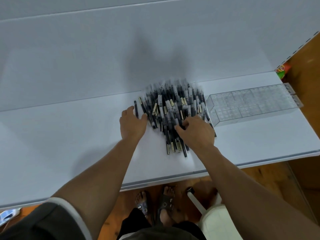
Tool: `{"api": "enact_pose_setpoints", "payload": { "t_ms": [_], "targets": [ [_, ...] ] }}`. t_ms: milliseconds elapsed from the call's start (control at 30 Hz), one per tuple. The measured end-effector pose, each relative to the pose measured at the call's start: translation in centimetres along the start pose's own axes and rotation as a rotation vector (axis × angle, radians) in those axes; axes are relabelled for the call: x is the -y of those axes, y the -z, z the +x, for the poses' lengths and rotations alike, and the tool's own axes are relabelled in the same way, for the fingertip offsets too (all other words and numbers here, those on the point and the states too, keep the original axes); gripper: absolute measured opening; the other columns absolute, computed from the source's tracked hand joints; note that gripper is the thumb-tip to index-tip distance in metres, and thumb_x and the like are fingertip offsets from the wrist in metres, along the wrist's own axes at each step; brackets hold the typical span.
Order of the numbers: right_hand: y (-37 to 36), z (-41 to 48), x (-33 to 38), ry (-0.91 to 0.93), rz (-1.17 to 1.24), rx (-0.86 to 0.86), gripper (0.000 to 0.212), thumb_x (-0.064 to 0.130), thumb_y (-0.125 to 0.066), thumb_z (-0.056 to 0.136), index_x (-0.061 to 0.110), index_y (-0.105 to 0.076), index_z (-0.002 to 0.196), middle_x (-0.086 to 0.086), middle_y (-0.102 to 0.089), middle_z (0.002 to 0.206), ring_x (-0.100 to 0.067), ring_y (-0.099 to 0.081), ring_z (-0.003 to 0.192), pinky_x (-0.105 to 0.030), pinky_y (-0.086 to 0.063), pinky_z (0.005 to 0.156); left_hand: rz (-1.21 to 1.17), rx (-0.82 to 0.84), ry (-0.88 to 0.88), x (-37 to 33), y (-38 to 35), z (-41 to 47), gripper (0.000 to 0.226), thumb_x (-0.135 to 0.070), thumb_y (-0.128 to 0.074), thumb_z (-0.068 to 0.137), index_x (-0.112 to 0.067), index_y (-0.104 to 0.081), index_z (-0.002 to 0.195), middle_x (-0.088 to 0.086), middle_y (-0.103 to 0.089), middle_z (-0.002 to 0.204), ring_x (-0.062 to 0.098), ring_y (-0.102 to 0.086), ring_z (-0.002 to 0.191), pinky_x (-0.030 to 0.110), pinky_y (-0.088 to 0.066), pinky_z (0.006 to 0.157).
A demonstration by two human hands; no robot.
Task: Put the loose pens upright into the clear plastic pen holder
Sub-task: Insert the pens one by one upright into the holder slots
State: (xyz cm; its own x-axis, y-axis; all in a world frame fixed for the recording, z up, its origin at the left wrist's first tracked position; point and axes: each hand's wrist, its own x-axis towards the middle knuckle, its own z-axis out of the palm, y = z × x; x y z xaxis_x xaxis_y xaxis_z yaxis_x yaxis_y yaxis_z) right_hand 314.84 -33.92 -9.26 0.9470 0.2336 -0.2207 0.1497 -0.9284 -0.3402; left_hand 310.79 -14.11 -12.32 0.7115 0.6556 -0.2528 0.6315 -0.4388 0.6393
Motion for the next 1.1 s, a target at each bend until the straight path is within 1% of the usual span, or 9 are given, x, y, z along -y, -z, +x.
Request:
{"api": "enact_pose_setpoints", "payload": {
  "t_ms": [100, 300, 400, 500, 633, 700, 800, 933, 1100],
  "targets": [
    [-0.3, 0.4, 0.2, -0.017, -0.042, 0.039, 0.024, 0.046, -0.053, 0.092, 0.024, -0.061, 0.087, 0.009, -0.054, 0.085, -0.014, -0.052, 0.065, -0.024, -0.028, 0.050, -0.009, 0.057, 0.069, -0.3, -0.4, 1.3, 0.060, -0.039, -0.056, 0.094, -0.013, -0.038, 0.145, 0.007, -0.048, 0.141, 0.026, -0.051, 0.123, 0.037, -0.042, 0.096],
    [-0.6, 1.1, 0.1, -0.125, 0.064, 0.110, 0.025, 0.043, -0.059, 0.089, 0.025, -0.056, 0.072, 0.009, -0.057, 0.060, -0.008, -0.053, 0.057, -0.022, -0.033, 0.047, 0.150, 0.084, 0.077, -1.4, -0.2, 3.7, 0.033, -0.016, -0.056, 0.089, -0.011, -0.055, 0.122, 0.004, -0.060, 0.113, 0.025, -0.059, 0.099, 0.029, -0.040, 0.075],
    [-0.6, 0.9, -0.1, -0.162, 0.170, 0.117, 0.028, 0.046, -0.064, 0.087, 0.028, -0.052, 0.068, 0.010, -0.056, 0.057, -0.005, -0.052, 0.055, -0.021, -0.032, 0.046, 0.213, 0.127, 0.082, -1.6, 0.2, 4.3, 0.007, -0.006, -0.055, 0.078, -0.011, -0.055, 0.083, 0.001, -0.056, 0.077, 0.023, -0.054, 0.074, 0.024, -0.035, 0.056],
    [-0.2, 0.6, -0.2, -0.168, 0.285, 0.110, 0.027, 0.045, -0.066, 0.087, 0.028, -0.055, 0.068, 0.010, -0.057, 0.057, -0.006, -0.054, 0.056, -0.021, -0.036, 0.048, 0.249, 0.154, 0.074, -1.7, 0.5, 4.4, 0.022, -0.004, -0.056, 0.071, -0.013, -0.040, 0.059, 0.001, -0.043, 0.055, 0.020, -0.043, 0.053, 0.021, -0.028, 0.046],
    [0.6, 0.2, -0.2, -0.149, 0.343, 0.066, 0.021, 0.041, -0.064, 0.087, 0.029, -0.057, 0.071, 0.012, -0.060, 0.062, -0.005, -0.056, 0.059, -0.020, -0.038, 0.050, 0.243, 0.164, 0.065, -1.6, 0.9, 4.0, 0.020, -0.009, -0.059, 0.073, -0.013, -0.044, 0.061, 0.001, -0.048, 0.055, 0.019, -0.045, 0.050, 0.022, -0.031, 0.047],
    [1.0, -0.2, -0.2, -0.133, 0.382, 0.034, 0.020, 0.038, -0.063, 0.087, 0.030, -0.056, 0.071, 0.012, -0.060, 0.062, -0.004, -0.055, 0.059, -0.019, -0.037, 0.050, 0.167, 0.156, 0.068, -1.3, 1.2, 3.4, 0.008, -0.014, -0.060, 0.078, -0.013, -0.053, 0.074, 0.001, -0.056, 0.064, 0.019, -0.053, 0.058, 0.025, -0.039, 0.051],
    [1.3, -1.2, -0.3, -0.126, 0.441, 0.001, 0.021, 0.037, -0.064, 0.086, 0.031, -0.055, 0.068, 0.013, -0.059, 0.062, -0.003, -0.054, 0.057, -0.020, -0.036, 0.049, -0.171, 0.129, 0.165, -0.5, 1.5, 1.9, 0.008, -0.021, -0.051, 0.091, -0.016, -0.055, 0.096, 0.003, -0.063, 0.087, 0.022, -0.064, 0.078, 0.036, -0.055, 0.073],
    [0.9, -2.8, -0.2, -0.119, 0.522, 0.012, 0.021, 0.037, -0.067, 0.088, 0.031, -0.058, 0.070, 0.013, -0.060, 0.064, -0.002, -0.054, 0.058, -0.019, -0.037, 0.050, -0.355, 0.114, 0.258, 0.6, 1.8, 0.5, 0.005, -0.021, -0.050, 0.090, -0.017, -0.051, 0.090, 0.002, -0.055, 0.084, 0.016, -0.050, 0.068, 0.027, -0.040, 0.059],
    [-0.1, -4.2, -0.4, -0.108, 0.538, 0.049, 0.022, 0.037, -0.067, 0.088, 0.026, -0.060, 0.070, 0.012, -0.058, 0.062, -0.004, -0.053, 0.058, -0.019, -0.036, 0.053, -0.328, 0.142, 0.248, 0.2, 1.3, 1.4, 0.020, -0.027, -0.066, 0.087, -0.013, -0.059, 0.098, 0.001, -0.057, 0.085, 0.018, -0.052, 0.078, 0.027, -0.040, 0.065]
  ]
}}
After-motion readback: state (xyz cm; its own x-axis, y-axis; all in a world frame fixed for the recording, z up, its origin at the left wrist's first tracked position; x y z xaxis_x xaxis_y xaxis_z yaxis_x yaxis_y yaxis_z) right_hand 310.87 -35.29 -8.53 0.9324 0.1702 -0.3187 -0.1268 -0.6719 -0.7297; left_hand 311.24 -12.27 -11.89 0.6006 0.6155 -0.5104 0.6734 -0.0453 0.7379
